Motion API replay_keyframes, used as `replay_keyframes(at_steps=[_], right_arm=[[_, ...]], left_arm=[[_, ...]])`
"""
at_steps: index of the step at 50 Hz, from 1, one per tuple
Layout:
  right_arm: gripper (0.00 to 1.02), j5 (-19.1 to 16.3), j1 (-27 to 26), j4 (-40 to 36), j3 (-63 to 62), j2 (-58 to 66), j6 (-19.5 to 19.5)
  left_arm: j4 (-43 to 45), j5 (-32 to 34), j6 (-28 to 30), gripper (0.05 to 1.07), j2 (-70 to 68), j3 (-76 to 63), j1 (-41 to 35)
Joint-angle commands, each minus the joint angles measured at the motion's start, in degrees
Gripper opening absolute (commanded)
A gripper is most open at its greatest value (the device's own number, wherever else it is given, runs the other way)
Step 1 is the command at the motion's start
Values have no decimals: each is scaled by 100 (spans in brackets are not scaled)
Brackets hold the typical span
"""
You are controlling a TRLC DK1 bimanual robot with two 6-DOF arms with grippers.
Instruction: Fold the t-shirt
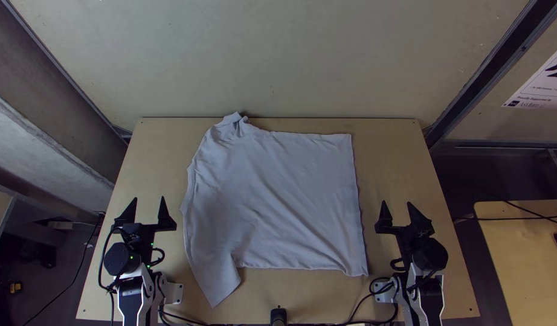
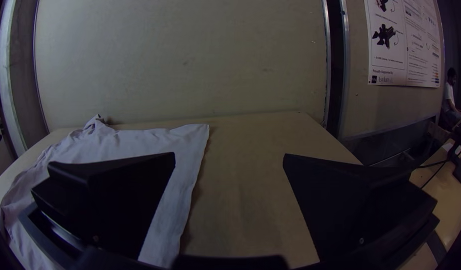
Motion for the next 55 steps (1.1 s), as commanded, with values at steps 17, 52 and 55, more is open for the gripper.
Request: replay_keyframes(at_steps=[17, 52, 55], right_arm=[[99, 30, 18, 46, -67, -43, 50], [99, 48, 149, 380, 91, -52, 261], [99, 56, 114, 494, 232, -52, 244]], left_arm=[[-91, -14, -35, 103, -47, -272, 23], [-29, -138, 123, 103, -56, -87, -4], [67, -138, 149, 103, -56, 36, 23]])
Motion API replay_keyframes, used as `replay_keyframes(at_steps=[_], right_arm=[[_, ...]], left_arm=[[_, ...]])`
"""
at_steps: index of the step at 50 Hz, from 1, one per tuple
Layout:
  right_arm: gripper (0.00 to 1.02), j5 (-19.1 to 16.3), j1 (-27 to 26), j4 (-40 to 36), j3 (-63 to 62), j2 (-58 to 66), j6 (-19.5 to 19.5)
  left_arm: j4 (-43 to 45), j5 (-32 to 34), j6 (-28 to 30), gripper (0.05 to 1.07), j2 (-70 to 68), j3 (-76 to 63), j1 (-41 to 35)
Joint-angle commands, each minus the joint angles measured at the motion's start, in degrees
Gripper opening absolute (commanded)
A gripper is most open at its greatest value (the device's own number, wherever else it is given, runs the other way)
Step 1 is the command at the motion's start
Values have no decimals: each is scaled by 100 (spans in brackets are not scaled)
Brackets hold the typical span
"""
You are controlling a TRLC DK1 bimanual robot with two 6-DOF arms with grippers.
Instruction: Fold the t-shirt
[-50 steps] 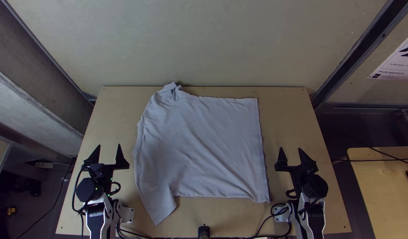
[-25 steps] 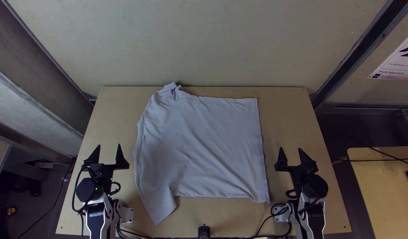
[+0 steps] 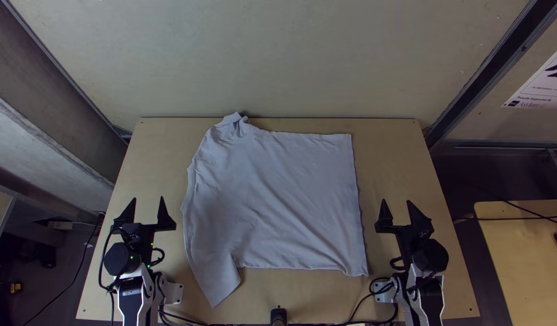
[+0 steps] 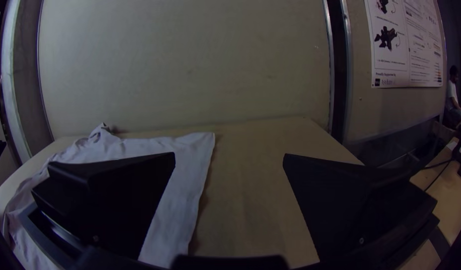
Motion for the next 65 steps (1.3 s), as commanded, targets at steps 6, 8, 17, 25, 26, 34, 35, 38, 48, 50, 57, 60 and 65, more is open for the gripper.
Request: replay_keyframes(at_steps=[6, 8, 17, 25, 26, 34, 35, 38, 48, 50, 57, 60, 65], right_arm=[[99, 56, 1, 529, 566, 203, 64], [99, 56, 1, 634, 750, 423, 64], [99, 56, 36, 529, 2183, 1882, 82], [99, 48, 62, 520, 3361, 2787, 55], [99, 48, 71, 494, 3501, 2902, 55], [99, 48, 106, 414, 4415, 3666, -6], [99, 48, 115, 406, 4512, 3745, -6], [99, 48, 150, 344, 4785, 3991, -6], [99, 48, 159, 230, 5549, 4818, -59], [99, 48, 159, 142, 5725, 5011, -59], [99, 48, 159, -350, 6454, 5819, -41], [99, 48, 133, -579, 6780, 6162, -6], [99, 48, -8, -816, 7307, 6742, 108]], left_arm=[[118, 49, 215, 103, -21, 352, -17], [153, 57, 294, 103, 67, 475, -78], [109, 57, 259, 103, 990, 1547, -219], [206, 57, 136, 103, 1904, 2523, -263], [215, 57, 127, 103, 2054, 2664, -272], [250, 57, -92, 103, 3143, 3692, -272], [224, 57, -119, 103, 3266, 3824, -272], [224, 57, -128, 103, 3627, 4184, -298], [224, 22, -180, 103, 4664, 5230, -474], [224, -13, -180, 103, 4875, 5432, -518], [153, -39, -180, 103, 5692, 6241, -650], [101, -39, -171, 103, 6035, 6566, -782], [30, -39, -171, 103, 6624, 7120, -887]])
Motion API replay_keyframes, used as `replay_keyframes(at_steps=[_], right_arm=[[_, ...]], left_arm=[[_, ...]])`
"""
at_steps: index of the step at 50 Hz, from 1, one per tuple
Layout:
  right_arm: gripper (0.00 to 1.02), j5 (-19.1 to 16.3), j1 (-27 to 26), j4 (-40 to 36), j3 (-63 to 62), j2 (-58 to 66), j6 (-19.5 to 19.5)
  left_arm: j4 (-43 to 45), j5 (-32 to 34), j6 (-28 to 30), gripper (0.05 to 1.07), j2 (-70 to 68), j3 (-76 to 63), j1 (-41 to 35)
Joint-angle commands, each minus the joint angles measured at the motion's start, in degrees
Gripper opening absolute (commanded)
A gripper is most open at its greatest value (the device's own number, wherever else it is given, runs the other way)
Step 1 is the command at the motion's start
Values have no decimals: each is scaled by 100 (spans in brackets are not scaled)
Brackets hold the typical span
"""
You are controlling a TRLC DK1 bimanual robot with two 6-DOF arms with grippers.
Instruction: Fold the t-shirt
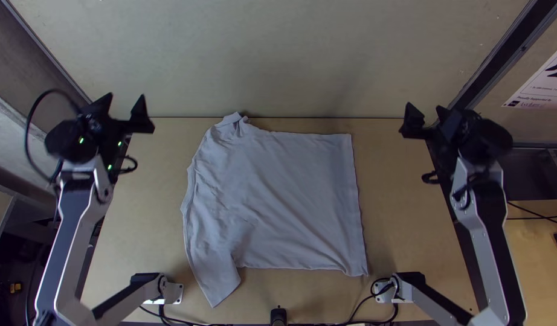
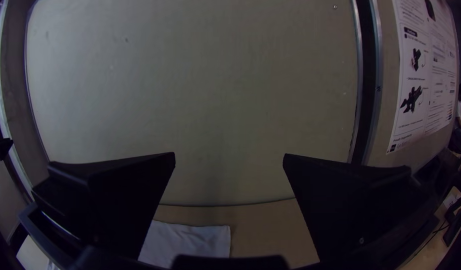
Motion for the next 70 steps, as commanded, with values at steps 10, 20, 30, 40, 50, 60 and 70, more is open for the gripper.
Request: replay_keyframes(at_steps=[10, 20, 30, 40, 50, 60, 70], right_arm=[[99, 45, -128, -584, 1230, 1324, 134], [99, 19, -76, -910, 1599, 1825, 521], [99, -25, -49, -1402, 1898, 2343, 811], [99, -51, -49, -1683, 2012, 2712, 961], [99, -113, -49, -2061, 2127, 3064, 1295], [99, -271, -85, -2377, 2144, 3249, 1426], [99, -377, -137, -2456, 2144, 3380, 1435]], left_arm=[[-784, -17, -308, 103, 1578, 1613, -443], [-1918, -17, -713, 103, 2809, 2984, -619], [-3070, 35, -765, 103, 3995, 4241, -707], [-3491, 264, -757, 103, 4839, 4821, -742], [-3667, 299, -704, 101, 5569, 5093, -803], [-4063, 290, -625, 91, 6377, 5630, -865], [-4080, 290, -449, 82, 6896, 5920, -926]])
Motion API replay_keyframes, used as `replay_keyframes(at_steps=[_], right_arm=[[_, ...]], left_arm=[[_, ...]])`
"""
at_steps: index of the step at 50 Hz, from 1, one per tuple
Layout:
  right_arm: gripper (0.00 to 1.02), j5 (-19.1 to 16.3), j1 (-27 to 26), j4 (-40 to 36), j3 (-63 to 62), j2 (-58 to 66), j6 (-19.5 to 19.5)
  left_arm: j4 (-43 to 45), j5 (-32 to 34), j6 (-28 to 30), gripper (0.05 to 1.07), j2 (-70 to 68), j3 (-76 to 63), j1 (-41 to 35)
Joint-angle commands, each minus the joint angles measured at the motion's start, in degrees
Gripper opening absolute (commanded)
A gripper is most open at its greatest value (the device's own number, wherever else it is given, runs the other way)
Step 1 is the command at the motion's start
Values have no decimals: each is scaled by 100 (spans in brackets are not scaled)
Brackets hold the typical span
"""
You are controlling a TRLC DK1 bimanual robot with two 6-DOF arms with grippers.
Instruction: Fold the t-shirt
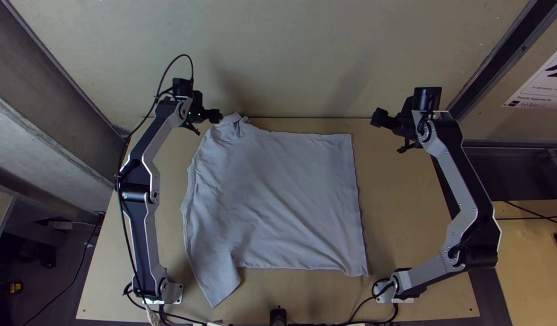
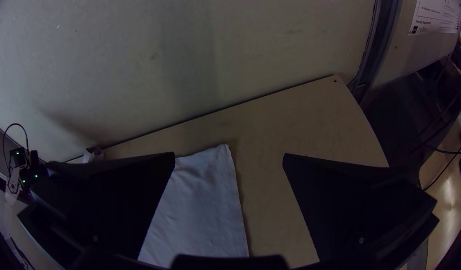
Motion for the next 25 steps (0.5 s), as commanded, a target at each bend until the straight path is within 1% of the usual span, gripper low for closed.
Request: replay_keyframes(at_steps=[1, 12, 25], right_arm=[[99, -77, -50, -57, 140, 168, 124], [99, -139, -111, -92, 87, 299, 124], [99, -183, -120, -92, 131, 414, 106]], left_arm=[[-48, 43, 176, 82, 280, 344, -61], [58, -80, 370, 82, 693, 467, -87], [409, -264, 414, 82, 1168, 634, -87]])
